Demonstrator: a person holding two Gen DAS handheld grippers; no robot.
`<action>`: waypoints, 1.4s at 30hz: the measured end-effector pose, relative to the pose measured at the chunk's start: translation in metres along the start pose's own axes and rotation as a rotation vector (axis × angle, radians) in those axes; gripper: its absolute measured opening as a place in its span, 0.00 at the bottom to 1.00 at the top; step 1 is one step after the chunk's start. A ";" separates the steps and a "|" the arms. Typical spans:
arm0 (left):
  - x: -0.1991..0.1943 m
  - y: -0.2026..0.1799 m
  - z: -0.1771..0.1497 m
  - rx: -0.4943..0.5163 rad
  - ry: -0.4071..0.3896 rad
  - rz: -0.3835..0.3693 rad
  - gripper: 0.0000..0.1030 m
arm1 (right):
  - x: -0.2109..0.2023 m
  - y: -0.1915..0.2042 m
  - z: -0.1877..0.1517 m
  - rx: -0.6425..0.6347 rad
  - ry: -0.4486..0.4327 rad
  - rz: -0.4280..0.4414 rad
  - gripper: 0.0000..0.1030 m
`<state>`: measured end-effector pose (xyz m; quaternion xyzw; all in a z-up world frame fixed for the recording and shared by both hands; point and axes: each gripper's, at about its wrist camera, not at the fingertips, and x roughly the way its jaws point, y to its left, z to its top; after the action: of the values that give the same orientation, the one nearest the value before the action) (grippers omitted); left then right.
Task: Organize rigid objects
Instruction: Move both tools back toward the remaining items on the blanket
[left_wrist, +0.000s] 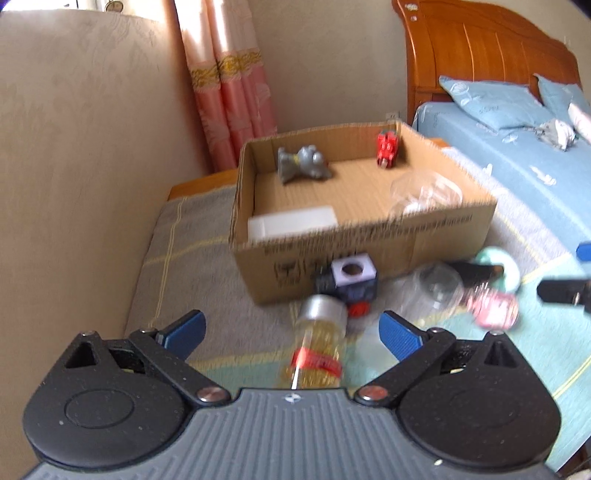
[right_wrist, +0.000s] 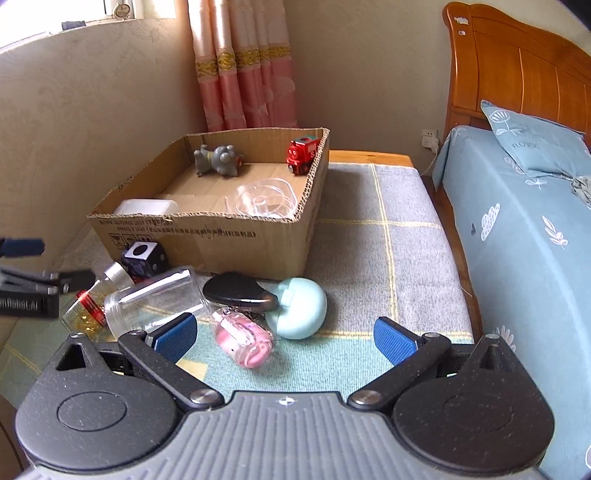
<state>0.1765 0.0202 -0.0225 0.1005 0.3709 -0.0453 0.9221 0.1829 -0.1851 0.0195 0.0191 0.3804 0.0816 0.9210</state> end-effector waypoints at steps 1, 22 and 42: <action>0.002 0.000 -0.006 0.000 0.011 0.001 0.97 | 0.002 -0.001 -0.001 0.006 0.003 0.004 1.00; 0.031 0.047 -0.059 -0.158 0.135 0.093 0.97 | 0.058 0.013 0.001 0.050 0.040 -0.013 1.00; 0.039 0.070 -0.050 -0.218 0.126 0.153 0.97 | 0.051 -0.002 -0.027 -0.022 0.123 -0.133 1.00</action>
<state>0.1815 0.0988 -0.0746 0.0304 0.4221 0.0723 0.9032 0.1996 -0.1795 -0.0350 -0.0213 0.4358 0.0254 0.8994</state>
